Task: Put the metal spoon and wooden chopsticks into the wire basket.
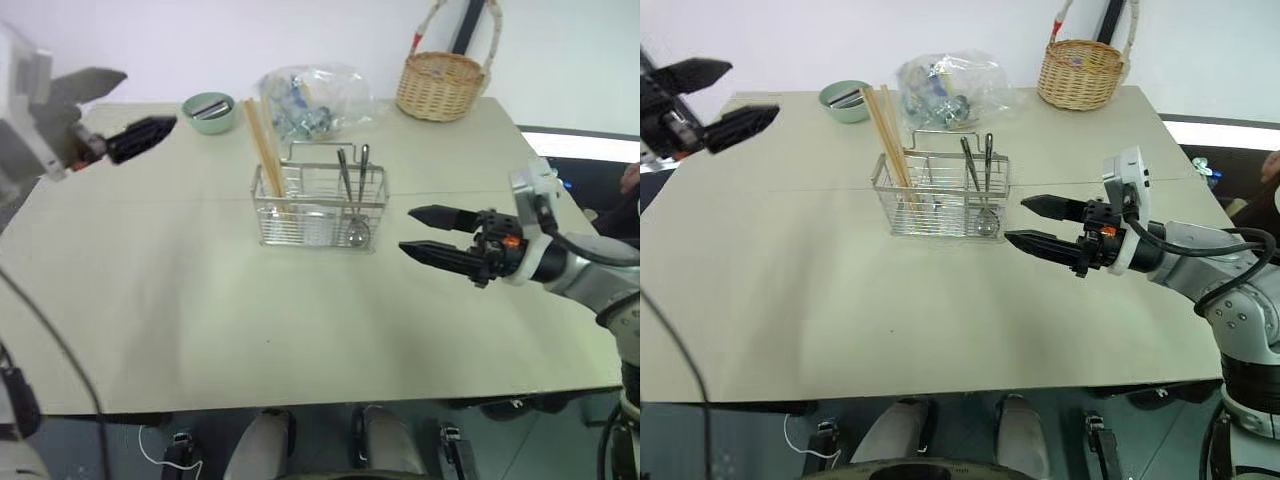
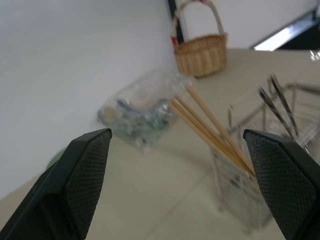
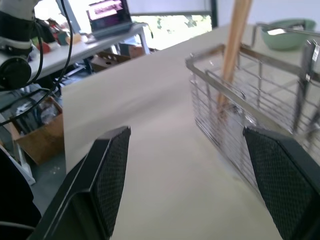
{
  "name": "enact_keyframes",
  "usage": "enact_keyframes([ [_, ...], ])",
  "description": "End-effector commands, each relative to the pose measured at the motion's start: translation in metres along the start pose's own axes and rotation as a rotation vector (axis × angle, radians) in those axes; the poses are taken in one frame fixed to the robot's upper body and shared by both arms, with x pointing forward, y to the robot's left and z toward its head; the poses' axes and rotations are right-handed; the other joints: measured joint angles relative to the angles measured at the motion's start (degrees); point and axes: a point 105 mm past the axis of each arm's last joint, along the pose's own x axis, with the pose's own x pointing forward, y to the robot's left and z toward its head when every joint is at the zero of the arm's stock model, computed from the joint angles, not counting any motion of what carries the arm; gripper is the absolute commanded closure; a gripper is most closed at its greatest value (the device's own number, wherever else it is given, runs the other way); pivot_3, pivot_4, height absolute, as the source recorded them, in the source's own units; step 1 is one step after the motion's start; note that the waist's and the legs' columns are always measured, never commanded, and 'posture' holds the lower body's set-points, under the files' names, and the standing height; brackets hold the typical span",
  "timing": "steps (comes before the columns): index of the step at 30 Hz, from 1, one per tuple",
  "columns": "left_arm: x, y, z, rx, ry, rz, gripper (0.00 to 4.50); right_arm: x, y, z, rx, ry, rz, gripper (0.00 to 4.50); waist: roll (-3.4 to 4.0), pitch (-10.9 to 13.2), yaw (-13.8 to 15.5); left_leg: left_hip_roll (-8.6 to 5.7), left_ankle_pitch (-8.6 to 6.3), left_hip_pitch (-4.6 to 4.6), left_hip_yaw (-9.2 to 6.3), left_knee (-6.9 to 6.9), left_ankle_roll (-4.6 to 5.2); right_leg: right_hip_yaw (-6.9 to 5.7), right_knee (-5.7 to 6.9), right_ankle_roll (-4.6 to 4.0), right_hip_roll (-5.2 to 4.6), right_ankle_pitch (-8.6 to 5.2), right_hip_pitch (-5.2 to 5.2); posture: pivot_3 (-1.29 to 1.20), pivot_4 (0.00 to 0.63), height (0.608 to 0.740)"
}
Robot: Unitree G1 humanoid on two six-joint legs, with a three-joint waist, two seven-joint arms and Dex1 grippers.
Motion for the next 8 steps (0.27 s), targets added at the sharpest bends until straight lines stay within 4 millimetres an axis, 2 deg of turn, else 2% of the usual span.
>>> enact_keyframes([
  [1, -0.033, 0.008, 0.017, 0.073, 0.009, 0.051, 0.06, 0.002, 0.003, 0.011, -0.056, -0.028, 0.035, 0.78, 0.03, 0.02, -0.12, 0.0, 0.0, -0.01, 0.0, 0.0, 0.0, 0.0, -0.02, -0.01, 0.0, -0.01, -0.01, 0.0, 0.15, 0.693],
  [4, -0.047, 0.002, 0.009, 0.067, 0.058, 0.053, 0.06, 0.004, 0.003, 0.011, -0.062, -0.028, 0.047, 0.78, 0.07, 0.04, -0.06, 0.02, -0.01, 0.05, 0.01, -0.06, 0.0, 0.01, -0.01, -0.17, -0.02, -0.11, -0.01, 0.0, 0.15, 0.693],
  [8, -0.051, -0.01, 0.0, 0.075, 0.099, 0.025, 0.06, 0.006, 0.001, 0.013, -0.065, -0.03, 0.061, 0.78, 0.07, 0.05, -0.01, 0.02, -0.01, 0.09, 0.03, -0.19, -0.01, 0.01, -0.02, -0.21, -0.06, -0.13, -0.03, 0.0, 0.15, 0.693],
])
